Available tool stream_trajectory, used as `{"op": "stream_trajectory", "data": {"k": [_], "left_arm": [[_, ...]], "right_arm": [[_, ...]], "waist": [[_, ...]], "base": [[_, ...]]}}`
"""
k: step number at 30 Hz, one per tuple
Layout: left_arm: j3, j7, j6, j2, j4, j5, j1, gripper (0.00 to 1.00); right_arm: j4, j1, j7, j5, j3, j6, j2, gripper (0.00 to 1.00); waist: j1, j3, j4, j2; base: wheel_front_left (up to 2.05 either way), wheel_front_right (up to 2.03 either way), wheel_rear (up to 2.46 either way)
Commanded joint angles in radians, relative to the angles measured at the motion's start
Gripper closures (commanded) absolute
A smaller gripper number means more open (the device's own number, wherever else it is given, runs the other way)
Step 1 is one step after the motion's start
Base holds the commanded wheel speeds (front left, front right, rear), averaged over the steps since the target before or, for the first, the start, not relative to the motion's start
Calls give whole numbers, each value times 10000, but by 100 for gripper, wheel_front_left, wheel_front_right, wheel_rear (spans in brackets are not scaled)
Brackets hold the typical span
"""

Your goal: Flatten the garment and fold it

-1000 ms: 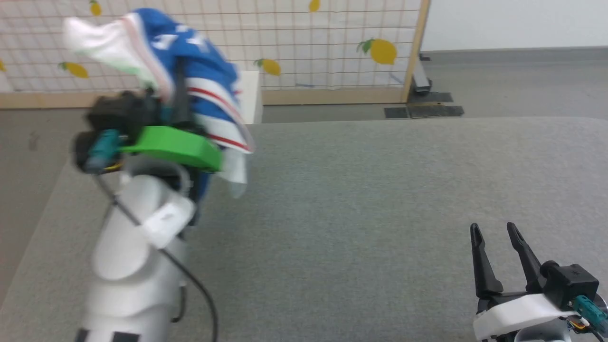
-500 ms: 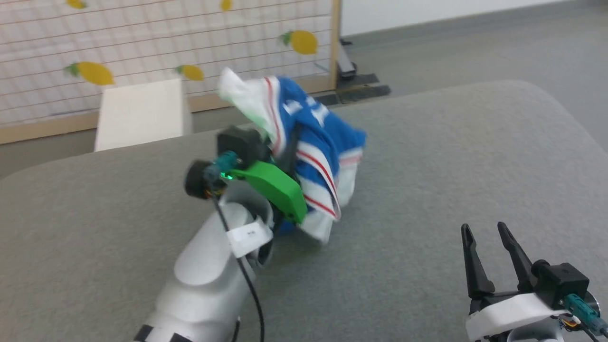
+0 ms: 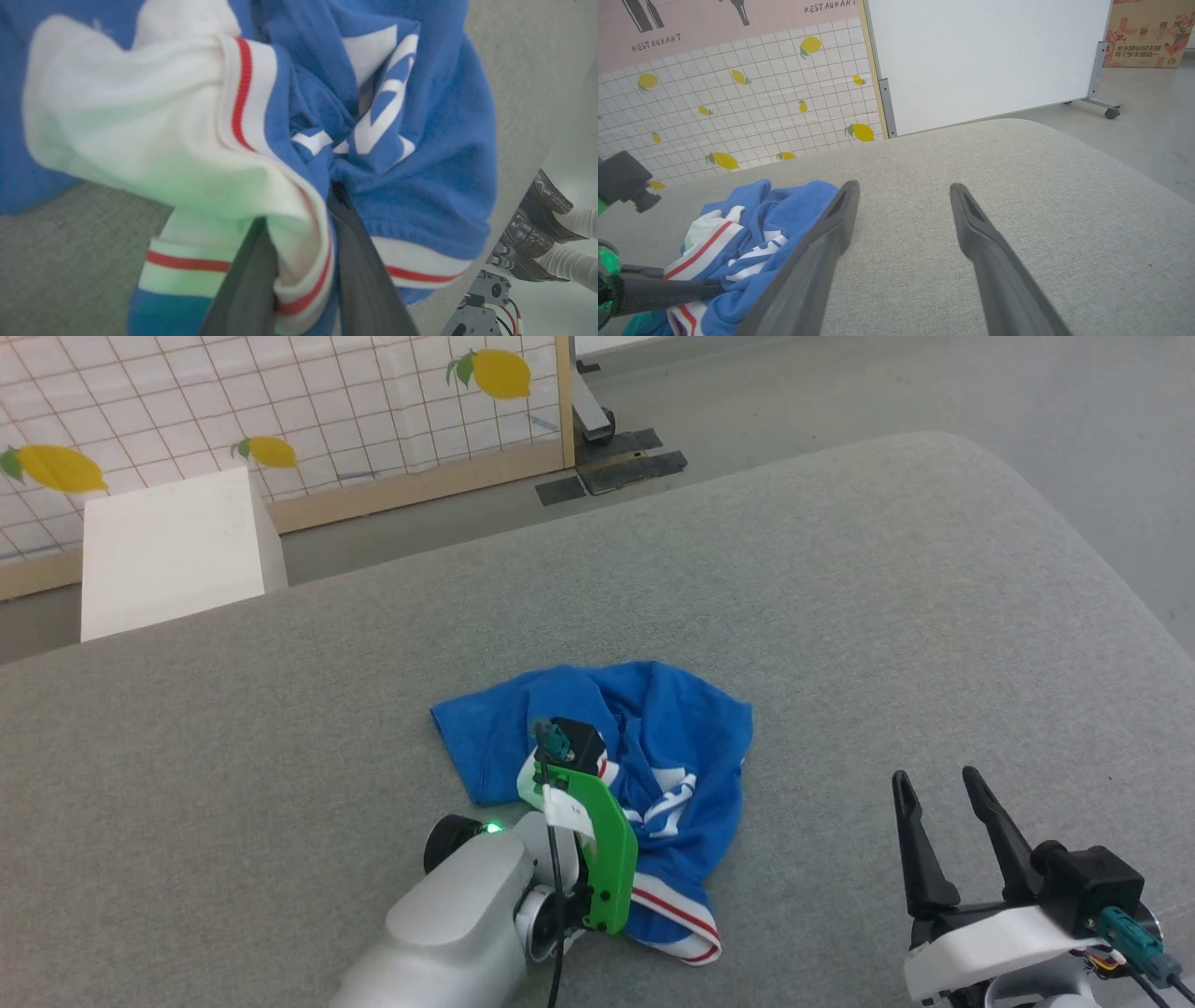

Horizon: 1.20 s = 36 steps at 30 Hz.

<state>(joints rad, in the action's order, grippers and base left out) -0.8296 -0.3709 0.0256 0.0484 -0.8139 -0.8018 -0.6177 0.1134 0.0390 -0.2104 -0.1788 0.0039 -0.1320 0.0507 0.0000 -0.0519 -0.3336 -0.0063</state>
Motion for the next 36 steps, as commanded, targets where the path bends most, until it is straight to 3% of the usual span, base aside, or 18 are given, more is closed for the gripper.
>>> {"op": "stream_trajectory", "data": {"k": [1,2,3,7,13,15,20,24,30,36], "left_arm": [[-138,-282,-20,19,-165,-161,130,100],[-183,-355,-69,19,-199,-225,109,87],[-231,-255,-107,19,-194,-228,49,0],[-5,1082,-289,19,-122,-209,-102,0],[1051,5376,-441,239,445,50,-50,0],[1414,6145,-429,432,785,201,94,0],[3188,6320,-519,1020,3203,1462,1197,0],[4529,6324,-309,1105,4787,2504,2641,0],[6070,6325,227,940,5802,3638,4215,0],[7266,6326,495,601,6275,4442,5409,0]], "right_arm": [[32,-200,-63,-56,41,13,-5,0],[47,-200,-70,-55,45,13,-5,0],[60,-193,-79,-56,41,13,-5,0],[101,-156,-90,-9,52,13,-5,0],[-37,-86,-78,55,-56,13,-5,0],[-112,-75,-81,89,-119,13,-5,0],[-318,-89,-110,156,-351,13,-5,0],[-364,-101,-127,229,-462,13,-5,0],[-345,-101,-123,317,-463,13,-5,0],[-312,-13,-48,446,-428,13,-5,0]], "waist": [[0,-31,-6,63],[0,-27,17,63],[0,-16,60,63],[0,105,255,63],[0,292,779,63],[0,342,1011,63],[0,379,1621,63],[0,397,2034,63],[0,436,2498,63],[0,583,2858,63]], "base": [[0,0,0],[0,0,0],[0,0,0],[0,0,0],[0,0,0],[0,0,0],[0,0,0],[0,0,0],[0,0,0],[0,0,0]]}}
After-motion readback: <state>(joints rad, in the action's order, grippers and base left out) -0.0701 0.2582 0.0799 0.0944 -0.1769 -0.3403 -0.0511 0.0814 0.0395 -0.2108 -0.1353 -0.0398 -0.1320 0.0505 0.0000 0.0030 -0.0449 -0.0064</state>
